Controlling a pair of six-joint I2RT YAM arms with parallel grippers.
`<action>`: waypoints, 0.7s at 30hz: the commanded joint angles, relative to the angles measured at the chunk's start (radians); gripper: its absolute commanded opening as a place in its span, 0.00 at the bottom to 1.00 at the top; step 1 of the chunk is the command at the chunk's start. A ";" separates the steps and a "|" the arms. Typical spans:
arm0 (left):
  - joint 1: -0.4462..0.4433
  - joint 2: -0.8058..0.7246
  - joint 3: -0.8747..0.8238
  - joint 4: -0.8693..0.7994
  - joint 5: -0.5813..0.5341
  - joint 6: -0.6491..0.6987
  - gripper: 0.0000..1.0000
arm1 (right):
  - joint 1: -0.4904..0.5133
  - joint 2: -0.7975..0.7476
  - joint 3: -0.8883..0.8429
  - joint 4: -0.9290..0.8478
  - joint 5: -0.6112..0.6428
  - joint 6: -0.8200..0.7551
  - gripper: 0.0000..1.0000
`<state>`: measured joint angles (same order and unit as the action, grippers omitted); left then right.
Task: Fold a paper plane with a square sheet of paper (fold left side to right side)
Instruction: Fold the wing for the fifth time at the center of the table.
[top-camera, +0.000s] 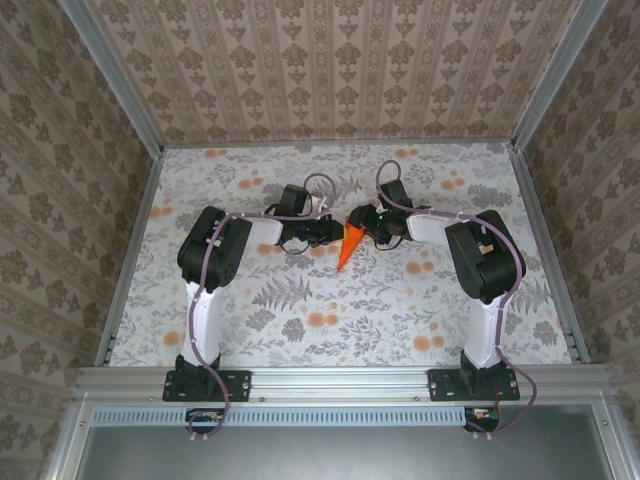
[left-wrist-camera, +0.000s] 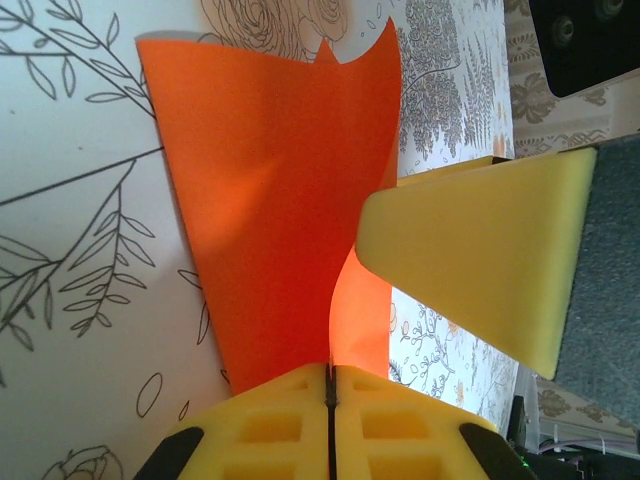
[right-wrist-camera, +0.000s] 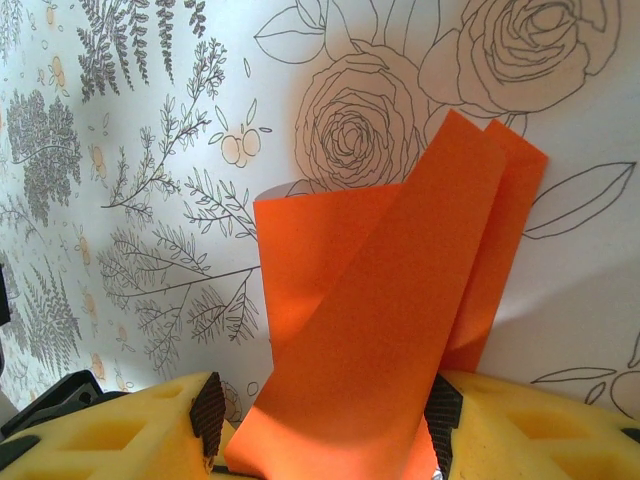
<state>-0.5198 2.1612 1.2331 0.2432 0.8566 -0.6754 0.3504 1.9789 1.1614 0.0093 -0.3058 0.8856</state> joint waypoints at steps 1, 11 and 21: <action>0.009 -0.005 0.021 -0.031 0.001 0.038 0.08 | 0.007 0.051 0.001 -0.079 0.022 -0.019 0.59; 0.009 0.031 0.034 -0.045 -0.002 0.043 0.08 | 0.013 0.051 0.004 -0.078 0.016 -0.022 0.59; 0.016 0.043 0.054 -0.045 -0.010 0.051 0.08 | 0.015 0.055 0.007 -0.089 0.017 -0.029 0.59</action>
<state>-0.5144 2.1799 1.2518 0.2085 0.8528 -0.6571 0.3531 1.9808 1.1664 -0.0010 -0.3058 0.8703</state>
